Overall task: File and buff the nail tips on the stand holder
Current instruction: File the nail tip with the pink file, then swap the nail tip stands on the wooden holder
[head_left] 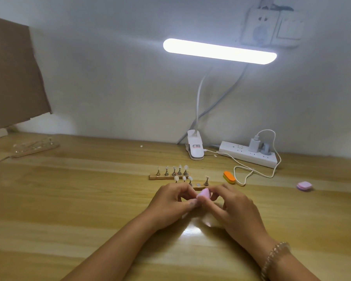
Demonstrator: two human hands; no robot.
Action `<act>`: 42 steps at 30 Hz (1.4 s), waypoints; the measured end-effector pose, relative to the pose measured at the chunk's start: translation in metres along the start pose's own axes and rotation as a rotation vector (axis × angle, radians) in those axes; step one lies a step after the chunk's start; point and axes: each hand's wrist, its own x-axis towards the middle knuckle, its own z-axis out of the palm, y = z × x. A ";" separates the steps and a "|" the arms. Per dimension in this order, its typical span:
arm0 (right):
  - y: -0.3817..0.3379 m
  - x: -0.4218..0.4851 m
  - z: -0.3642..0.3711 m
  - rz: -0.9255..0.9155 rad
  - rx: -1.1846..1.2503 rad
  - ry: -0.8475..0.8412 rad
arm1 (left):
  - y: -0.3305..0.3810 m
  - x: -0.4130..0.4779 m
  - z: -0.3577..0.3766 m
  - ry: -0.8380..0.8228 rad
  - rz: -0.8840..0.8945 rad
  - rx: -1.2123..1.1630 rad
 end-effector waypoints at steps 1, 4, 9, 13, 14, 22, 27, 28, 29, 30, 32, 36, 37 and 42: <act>-0.001 -0.001 0.001 -0.026 -0.030 0.006 | -0.001 0.000 0.000 0.000 0.000 -0.025; -0.003 -0.001 0.001 -0.043 -0.005 0.004 | -0.001 0.001 -0.001 0.000 -0.010 -0.072; -0.003 -0.002 0.001 -0.064 -0.025 -0.012 | -0.002 0.000 -0.001 -0.017 -0.005 -0.058; 0.000 0.001 -0.001 0.000 -0.006 -0.035 | -0.002 0.000 0.000 -0.012 0.014 -0.004; 0.001 0.001 -0.001 0.011 -0.020 -0.029 | -0.003 0.000 0.000 -0.011 0.018 0.000; 0.013 0.004 -0.003 0.176 0.099 0.091 | -0.002 -0.001 0.002 0.059 0.022 0.018; 0.016 0.001 -0.001 0.204 0.135 0.078 | 0.017 0.011 -0.006 0.265 0.070 0.045; 0.016 0.001 0.000 0.205 0.134 0.075 | 0.023 0.016 -0.009 0.301 0.076 0.069; 0.017 0.002 0.001 0.211 0.140 0.072 | 0.028 0.022 -0.011 0.319 0.080 0.117; 0.017 0.003 0.001 0.221 0.150 0.069 | 0.032 0.028 -0.014 0.320 0.079 0.186; 0.019 0.004 0.001 0.244 0.183 0.061 | 0.037 0.040 -0.016 0.293 0.049 0.300; 0.023 0.004 0.000 0.276 0.236 0.074 | 0.035 0.057 -0.005 0.226 -0.061 0.456; 0.023 0.005 0.000 0.283 0.242 0.080 | 0.032 0.059 -0.002 0.213 -0.070 0.515; 0.029 0.010 0.002 0.351 0.291 0.110 | 0.022 0.065 0.011 0.178 -0.075 0.728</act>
